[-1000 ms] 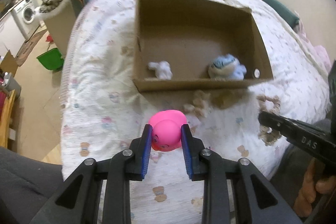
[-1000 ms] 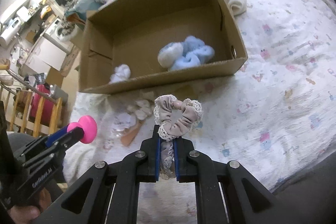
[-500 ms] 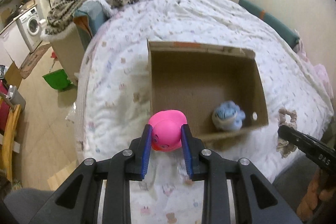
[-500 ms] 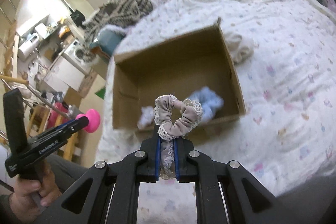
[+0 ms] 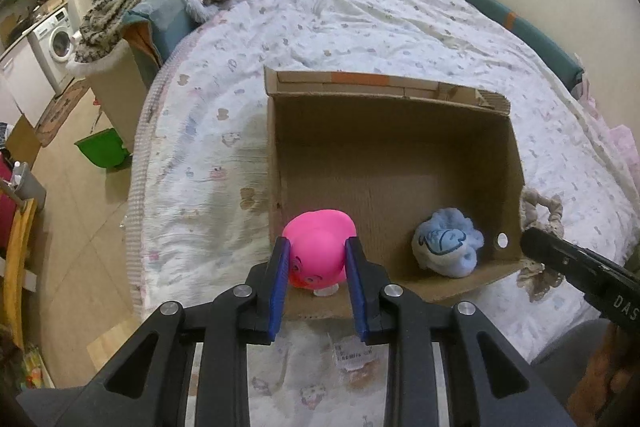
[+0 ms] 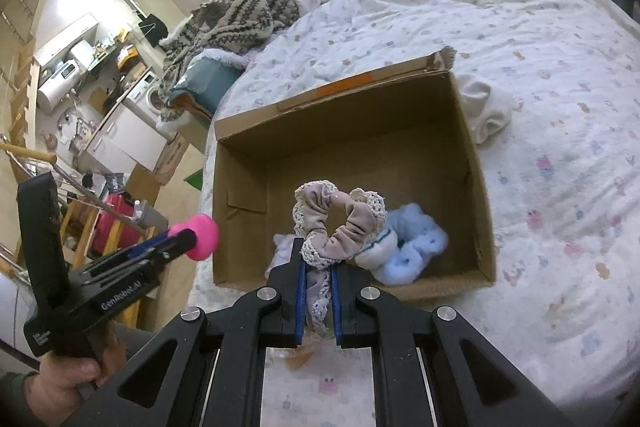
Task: Organize soft objects
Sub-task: 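Carry the pink duck and scrunchie into the box with both grippers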
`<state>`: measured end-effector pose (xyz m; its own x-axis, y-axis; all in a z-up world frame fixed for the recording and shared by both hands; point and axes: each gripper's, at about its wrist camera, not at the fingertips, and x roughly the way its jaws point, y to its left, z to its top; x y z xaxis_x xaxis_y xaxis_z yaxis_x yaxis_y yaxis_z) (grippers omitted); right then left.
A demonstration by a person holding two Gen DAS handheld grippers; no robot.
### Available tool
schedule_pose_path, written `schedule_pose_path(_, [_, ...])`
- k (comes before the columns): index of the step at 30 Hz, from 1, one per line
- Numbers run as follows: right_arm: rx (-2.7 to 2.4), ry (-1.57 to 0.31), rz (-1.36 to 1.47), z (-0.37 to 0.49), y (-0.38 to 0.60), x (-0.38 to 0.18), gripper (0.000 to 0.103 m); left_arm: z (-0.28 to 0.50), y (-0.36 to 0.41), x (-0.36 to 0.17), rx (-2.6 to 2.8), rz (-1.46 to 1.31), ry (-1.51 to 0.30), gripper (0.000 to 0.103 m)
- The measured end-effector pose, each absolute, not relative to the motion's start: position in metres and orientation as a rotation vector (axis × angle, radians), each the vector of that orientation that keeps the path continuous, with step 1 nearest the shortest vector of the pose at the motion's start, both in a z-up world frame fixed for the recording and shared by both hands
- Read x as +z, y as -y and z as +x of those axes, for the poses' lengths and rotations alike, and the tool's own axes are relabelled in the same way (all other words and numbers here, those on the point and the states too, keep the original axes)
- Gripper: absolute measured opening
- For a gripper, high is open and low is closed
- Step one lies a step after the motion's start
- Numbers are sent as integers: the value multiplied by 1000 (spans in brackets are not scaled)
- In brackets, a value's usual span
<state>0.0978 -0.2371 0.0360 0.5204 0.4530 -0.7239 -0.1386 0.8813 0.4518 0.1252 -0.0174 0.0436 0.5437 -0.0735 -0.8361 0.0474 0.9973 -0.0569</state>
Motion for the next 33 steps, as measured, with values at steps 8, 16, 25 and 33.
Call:
schedule_pose_path(8, [429, -1026, 363, 128, 216, 0, 12, 140, 27, 12, -85, 1, -1025, 25])
schedule_pose_path(16, [366, -1164, 331, 151, 213, -47, 12, 159, 27, -7, -65, 18, -1036, 25])
schedule_pose_path(25, [284, -1162, 360, 165, 230, -58, 12, 173, 33, -20, -79, -14, -1064, 25])
schedule_pose_path(33, [326, -1170, 384, 165, 227, -61, 12, 171, 39, -25, -100, -3, -1053, 25])
